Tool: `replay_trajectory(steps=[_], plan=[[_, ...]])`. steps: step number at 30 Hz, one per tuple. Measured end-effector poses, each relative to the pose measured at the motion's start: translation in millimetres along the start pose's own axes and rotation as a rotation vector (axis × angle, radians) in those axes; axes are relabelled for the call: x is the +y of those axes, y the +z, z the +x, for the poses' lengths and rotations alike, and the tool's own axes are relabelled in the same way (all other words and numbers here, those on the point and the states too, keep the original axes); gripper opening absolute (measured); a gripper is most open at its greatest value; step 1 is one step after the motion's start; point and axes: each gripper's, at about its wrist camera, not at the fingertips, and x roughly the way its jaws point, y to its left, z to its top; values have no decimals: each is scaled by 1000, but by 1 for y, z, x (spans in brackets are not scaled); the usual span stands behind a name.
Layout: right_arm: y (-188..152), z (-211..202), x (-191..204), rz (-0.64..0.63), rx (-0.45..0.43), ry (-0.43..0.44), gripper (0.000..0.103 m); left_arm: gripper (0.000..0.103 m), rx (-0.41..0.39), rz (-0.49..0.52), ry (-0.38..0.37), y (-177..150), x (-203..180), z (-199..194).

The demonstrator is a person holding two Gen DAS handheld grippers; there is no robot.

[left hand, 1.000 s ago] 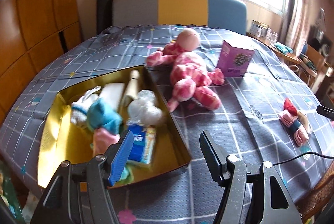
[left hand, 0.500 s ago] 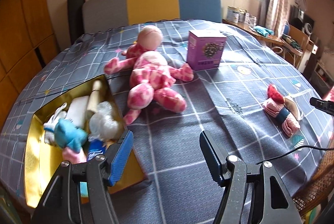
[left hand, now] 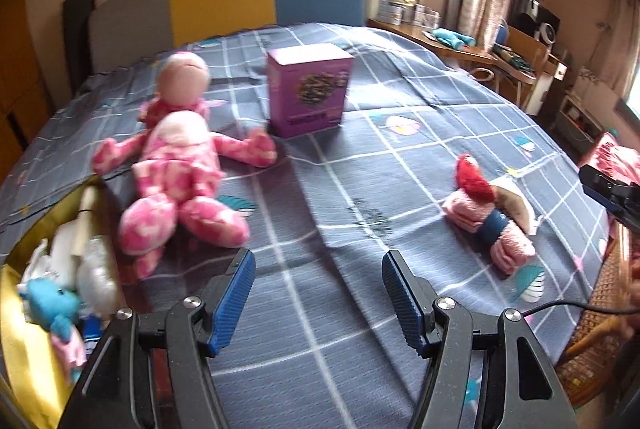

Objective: Organize soft objects
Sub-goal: 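Move the left gripper to the pink towel with the blue band, then grasp the pink towel at its blue band with the left gripper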

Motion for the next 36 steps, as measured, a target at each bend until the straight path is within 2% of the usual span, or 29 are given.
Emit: replay_trajectory(steps=[9, 16, 21, 24, 29, 33, 36], plan=[[2, -7, -13, 70, -46, 38, 46, 55, 142, -13, -207, 15, -48, 50], [3, -11, -22, 116, -69, 59, 46, 54, 220, 6, -309, 28, -96, 83], [4, -12, -31, 153, -71, 76, 46, 58, 281, 6, -353, 34, -130, 107], [3, -13, -36, 176, -73, 89, 46, 63, 308, -3, -354, 35, -147, 123], [3, -11, -42, 209, -64, 109, 46, 63, 344, -46, -351, 32, -156, 144], [3, -10, -43, 211, -55, 111, 46, 45, 314, -50, -383, 32, -151, 140], [3, -9, -41, 203, -49, 104, 46, 43, 282, -24, -396, 27, -137, 128]])
